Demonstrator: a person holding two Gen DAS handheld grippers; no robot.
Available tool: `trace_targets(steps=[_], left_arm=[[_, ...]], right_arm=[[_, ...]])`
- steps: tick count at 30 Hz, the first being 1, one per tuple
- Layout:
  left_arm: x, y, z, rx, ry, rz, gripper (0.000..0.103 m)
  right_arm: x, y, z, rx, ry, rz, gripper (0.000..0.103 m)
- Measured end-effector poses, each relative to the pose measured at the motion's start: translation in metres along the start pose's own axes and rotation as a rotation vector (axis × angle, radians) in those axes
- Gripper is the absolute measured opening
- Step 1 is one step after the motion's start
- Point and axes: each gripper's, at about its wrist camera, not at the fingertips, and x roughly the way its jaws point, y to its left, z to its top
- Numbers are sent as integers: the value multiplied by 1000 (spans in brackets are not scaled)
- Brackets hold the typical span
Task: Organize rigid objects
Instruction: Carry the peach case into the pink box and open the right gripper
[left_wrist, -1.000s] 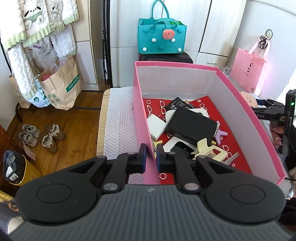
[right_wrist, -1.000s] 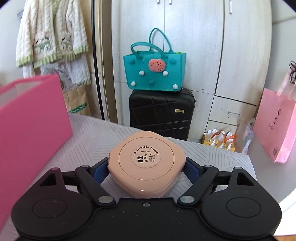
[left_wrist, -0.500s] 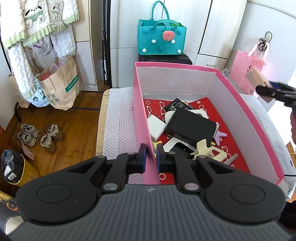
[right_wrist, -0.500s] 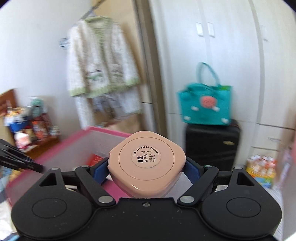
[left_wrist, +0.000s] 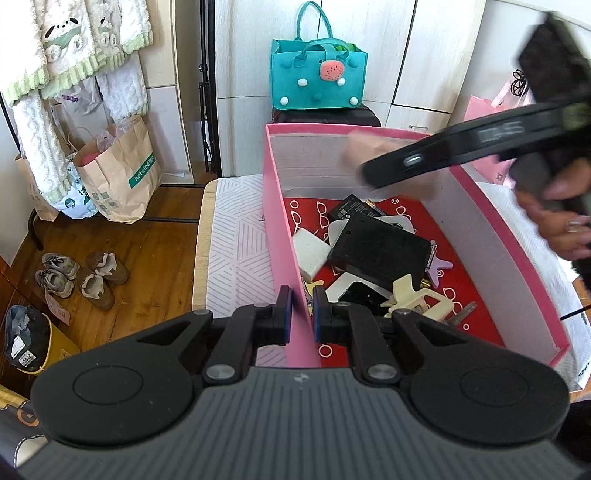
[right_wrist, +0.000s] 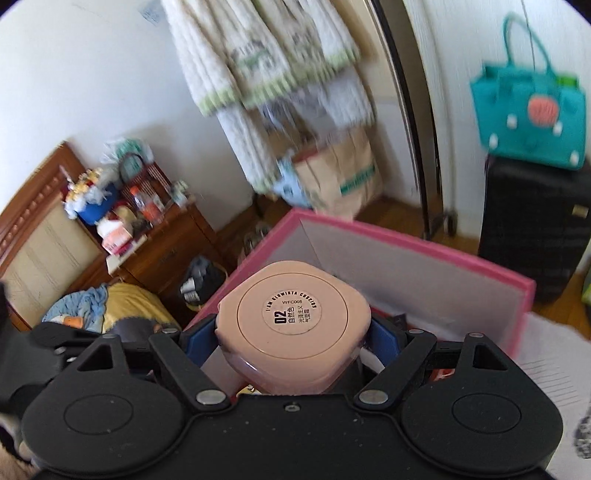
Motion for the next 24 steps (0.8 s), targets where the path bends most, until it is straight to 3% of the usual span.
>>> trace_targets(steps=[10, 16, 24], left_arm=[[-1, 4, -3, -9, -12, -19, 11], [0, 5, -2, 2, -7, -18, 11], [-1, 5, -3, -21, -11, -19, 11]], right_arm=[[32, 16, -15, 13, 97, 52, 87], [39, 18, -16, -17, 161, 18, 88], [14, 23, -17, -44, 59, -19, 87]])
